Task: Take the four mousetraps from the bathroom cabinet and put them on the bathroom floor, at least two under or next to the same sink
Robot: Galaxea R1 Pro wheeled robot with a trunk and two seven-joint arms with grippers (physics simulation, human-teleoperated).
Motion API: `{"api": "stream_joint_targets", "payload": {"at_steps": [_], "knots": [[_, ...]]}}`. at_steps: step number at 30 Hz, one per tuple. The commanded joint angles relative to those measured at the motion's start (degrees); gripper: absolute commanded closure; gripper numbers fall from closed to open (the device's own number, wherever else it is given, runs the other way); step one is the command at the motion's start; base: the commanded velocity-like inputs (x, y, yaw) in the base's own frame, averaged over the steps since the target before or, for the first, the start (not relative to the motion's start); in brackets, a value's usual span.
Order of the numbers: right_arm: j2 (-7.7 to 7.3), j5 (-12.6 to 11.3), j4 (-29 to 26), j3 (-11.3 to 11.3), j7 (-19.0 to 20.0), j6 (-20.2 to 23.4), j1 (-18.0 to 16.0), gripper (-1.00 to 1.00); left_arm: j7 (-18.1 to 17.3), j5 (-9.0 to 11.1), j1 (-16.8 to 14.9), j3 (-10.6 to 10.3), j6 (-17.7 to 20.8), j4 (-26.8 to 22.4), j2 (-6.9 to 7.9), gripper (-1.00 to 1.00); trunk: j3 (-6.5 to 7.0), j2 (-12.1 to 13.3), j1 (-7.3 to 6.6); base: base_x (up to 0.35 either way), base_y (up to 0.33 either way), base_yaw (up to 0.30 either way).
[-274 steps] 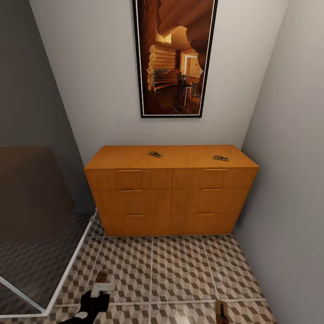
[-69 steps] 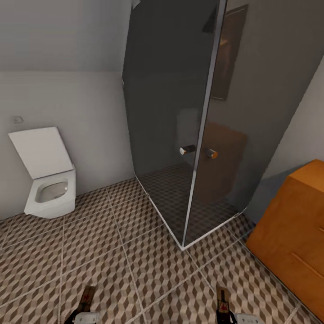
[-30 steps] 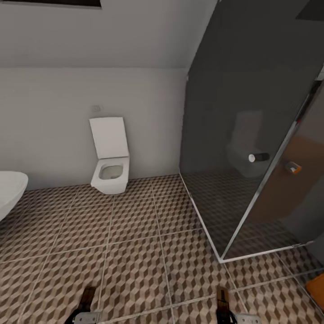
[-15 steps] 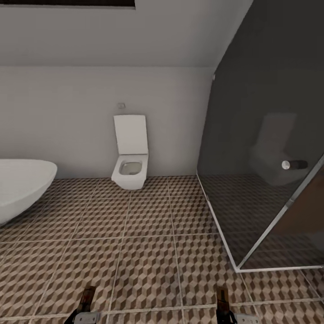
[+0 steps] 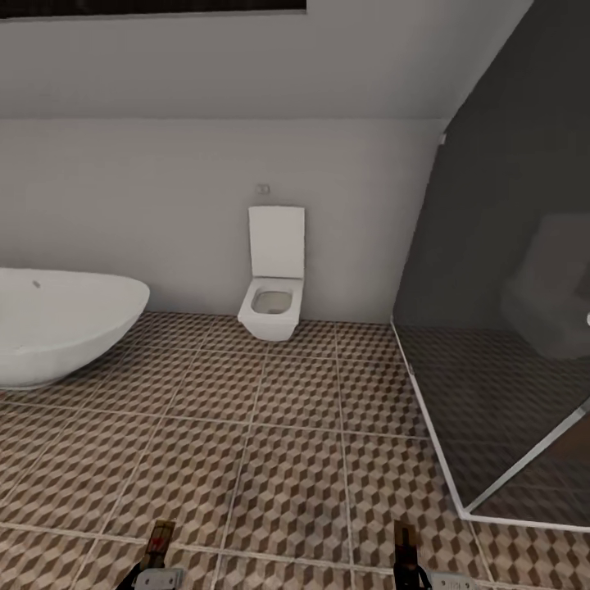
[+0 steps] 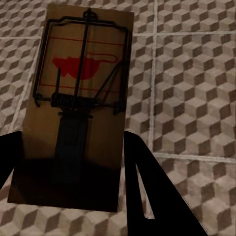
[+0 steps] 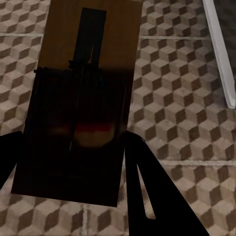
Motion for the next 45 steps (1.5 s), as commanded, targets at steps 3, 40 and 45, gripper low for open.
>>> {"api": "stream_joint_targets", "payload": {"at_steps": [3,40,45], "knots": [[0.01,-0.2,0.0,-0.2,0.3,-0.2,0.0,1.00,0.3,0.3,-0.1,-0.5,-0.3,0.2,-0.03,1.00,-0.11,0.0,0.00,0.000,0.000,0.284],[0.10,-0.2,0.0,-0.1,0.3,-0.2,0.0,1.00,0.3,0.3,-0.1,-0.5,-0.3,0.2,-0.03,1.00,-0.91,0.0,0.00,0.008,0.000,0.284],[0.10,-0.2,0.0,-0.1,0.3,-0.2,0.0,1.00,0.3,0.3,-0.1,-0.5,-0.3,0.2,-0.03,1.00,-1.01,0.0,0.00,0.134,0.000,0.284]]}}
